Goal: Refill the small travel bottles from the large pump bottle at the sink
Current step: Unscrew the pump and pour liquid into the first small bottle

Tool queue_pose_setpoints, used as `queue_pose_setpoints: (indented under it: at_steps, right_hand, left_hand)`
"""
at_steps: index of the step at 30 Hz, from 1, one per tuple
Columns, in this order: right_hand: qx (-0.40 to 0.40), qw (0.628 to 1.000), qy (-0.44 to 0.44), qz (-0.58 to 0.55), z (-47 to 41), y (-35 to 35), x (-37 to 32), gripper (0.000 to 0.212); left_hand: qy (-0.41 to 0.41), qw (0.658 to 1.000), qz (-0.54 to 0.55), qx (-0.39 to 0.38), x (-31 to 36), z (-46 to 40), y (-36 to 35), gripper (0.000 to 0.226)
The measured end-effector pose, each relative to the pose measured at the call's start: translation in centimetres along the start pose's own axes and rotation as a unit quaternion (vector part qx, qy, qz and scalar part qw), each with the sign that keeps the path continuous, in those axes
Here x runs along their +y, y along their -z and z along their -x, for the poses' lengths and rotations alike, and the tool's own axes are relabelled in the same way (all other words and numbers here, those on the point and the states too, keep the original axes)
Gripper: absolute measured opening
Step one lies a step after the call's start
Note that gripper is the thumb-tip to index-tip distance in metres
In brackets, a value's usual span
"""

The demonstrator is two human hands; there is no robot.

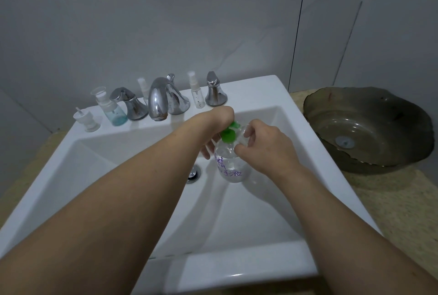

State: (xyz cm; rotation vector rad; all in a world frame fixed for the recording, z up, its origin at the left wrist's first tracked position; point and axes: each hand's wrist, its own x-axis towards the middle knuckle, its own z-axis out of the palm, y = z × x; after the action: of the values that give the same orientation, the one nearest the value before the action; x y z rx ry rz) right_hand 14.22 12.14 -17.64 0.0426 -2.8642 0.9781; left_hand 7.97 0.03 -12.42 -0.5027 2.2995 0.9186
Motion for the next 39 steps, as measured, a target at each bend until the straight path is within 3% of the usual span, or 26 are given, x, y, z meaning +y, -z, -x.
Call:
queue_pose_setpoints:
  at_steps: [8,19,33,39]
  right_hand:
    - [-0.027,0.999,-0.008,0.023,-0.1,-0.4,0.5,0.029]
    - [0.007,1.000,0.009,0.012,-0.1,0.0,0.0,0.029]
    - [-0.026,0.999,-0.014,0.013,-0.1,-0.4,0.5,0.027]
    - [-0.027,0.999,-0.016,0.018,-0.2,-0.5,0.5,0.028]
  left_hand:
    - [-0.015,0.998,0.017,0.065,0.0,0.0,-1.4,0.039]
    - [-0.011,1.000,-0.004,-0.014,0.0,-0.1,0.5,0.046]
    - [-0.009,0.997,0.015,0.070,0.0,0.6,-1.6,0.041]
    - [-0.011,0.997,0.019,0.073,0.0,1.0,-1.7,0.041]
